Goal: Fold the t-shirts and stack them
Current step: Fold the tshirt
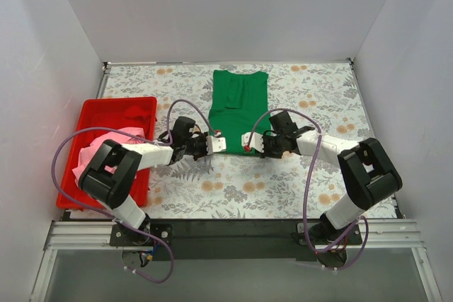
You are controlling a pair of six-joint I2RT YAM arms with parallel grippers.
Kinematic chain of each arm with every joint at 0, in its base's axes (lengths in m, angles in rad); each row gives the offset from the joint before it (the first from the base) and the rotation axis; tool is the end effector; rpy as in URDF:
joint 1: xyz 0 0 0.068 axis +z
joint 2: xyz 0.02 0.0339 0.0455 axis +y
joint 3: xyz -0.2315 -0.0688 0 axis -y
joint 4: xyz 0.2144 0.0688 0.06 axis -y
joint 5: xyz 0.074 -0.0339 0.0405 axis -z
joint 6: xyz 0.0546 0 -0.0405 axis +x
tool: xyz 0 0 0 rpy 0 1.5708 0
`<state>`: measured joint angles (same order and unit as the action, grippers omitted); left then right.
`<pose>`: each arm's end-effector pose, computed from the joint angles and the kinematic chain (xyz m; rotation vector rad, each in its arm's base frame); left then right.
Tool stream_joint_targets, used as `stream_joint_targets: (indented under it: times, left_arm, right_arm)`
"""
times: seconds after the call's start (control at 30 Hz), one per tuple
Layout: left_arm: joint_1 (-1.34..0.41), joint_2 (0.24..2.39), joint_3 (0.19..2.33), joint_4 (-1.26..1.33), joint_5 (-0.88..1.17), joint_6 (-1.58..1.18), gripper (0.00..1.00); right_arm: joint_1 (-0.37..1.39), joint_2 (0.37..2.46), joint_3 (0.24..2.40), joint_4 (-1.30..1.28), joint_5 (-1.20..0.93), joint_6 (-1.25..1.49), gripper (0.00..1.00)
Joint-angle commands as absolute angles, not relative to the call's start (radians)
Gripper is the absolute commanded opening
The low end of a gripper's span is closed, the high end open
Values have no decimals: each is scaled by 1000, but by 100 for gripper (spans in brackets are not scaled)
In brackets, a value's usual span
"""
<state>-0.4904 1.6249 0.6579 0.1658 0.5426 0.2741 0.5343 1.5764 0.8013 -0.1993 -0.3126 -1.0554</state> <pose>0.2405 -0.1604 0.1155 1.1138 2.0661 -0.7470 0.2386 0.1607 0.1336 -1.8567 1.6534 0.1815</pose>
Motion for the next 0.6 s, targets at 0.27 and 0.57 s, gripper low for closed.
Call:
stream_joint_targets:
  times: [0.27, 0.57]
  left_arm:
    - [-446, 1540, 937, -118, 595, 156, 0]
    - [-482, 1364, 910, -346, 653, 202, 0]
  right_arm:
    - [449, 1597, 1199, -587, -411, -1031, 1]
    - [452, 1441, 1131, -762, -538, -970, 1]
